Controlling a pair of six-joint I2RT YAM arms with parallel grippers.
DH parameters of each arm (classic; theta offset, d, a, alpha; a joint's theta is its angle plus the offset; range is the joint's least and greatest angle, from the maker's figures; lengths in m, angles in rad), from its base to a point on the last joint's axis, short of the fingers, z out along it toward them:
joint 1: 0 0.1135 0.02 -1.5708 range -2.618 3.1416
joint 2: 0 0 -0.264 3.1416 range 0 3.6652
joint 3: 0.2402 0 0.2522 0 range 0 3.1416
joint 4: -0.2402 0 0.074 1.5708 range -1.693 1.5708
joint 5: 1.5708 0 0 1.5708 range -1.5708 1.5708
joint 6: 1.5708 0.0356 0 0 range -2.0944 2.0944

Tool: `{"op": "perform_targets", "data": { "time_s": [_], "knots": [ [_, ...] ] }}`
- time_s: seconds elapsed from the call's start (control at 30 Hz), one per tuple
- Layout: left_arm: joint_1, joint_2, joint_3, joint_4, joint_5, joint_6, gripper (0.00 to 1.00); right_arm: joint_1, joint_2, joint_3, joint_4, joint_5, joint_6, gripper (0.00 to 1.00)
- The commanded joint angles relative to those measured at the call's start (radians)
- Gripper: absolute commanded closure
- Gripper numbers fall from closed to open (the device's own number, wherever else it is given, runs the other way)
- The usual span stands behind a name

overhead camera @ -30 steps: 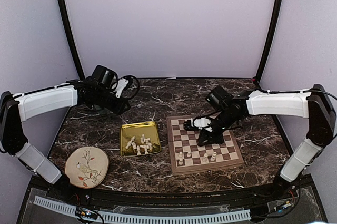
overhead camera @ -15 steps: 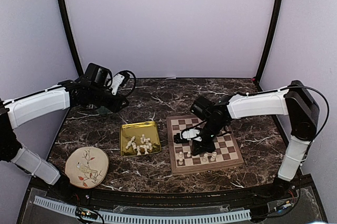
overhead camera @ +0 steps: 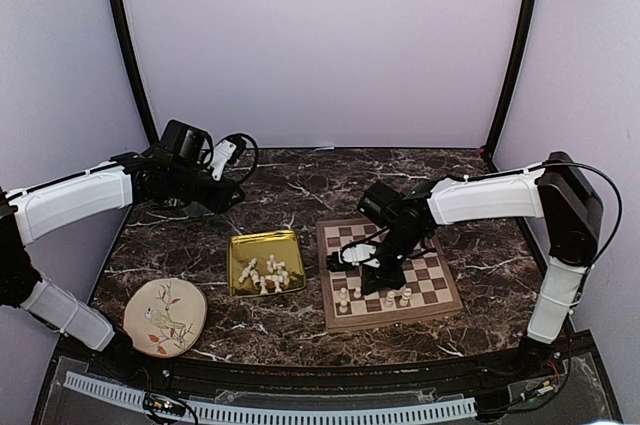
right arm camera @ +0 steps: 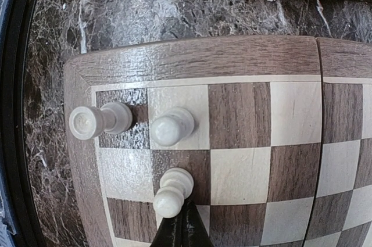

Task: Set up the chess pieces on the board
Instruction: Adjust the pawn at b2.

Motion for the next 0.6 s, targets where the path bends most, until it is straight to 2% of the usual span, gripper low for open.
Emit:
{"op": "perform_targets", "data": {
  "time_s": [0.0,0.37,0.57],
  "knots": [
    [0.004,-0.017,-0.011,0.007,0.009,0.003,0.69,0.011,0.020,0.015,-0.011,0.001,0.016,0.99],
    [0.005,-0.009,-0.009,0.001,0.008,0.002,0.69,0.006,0.011,0.028,-0.027,-0.008,0.029,0.99],
    [0.005,-0.026,-0.021,0.015,0.052,-0.039,0.69,-0.073,-0.123,-0.020,-0.039,-0.061,0.007,0.95]
  ]
}}
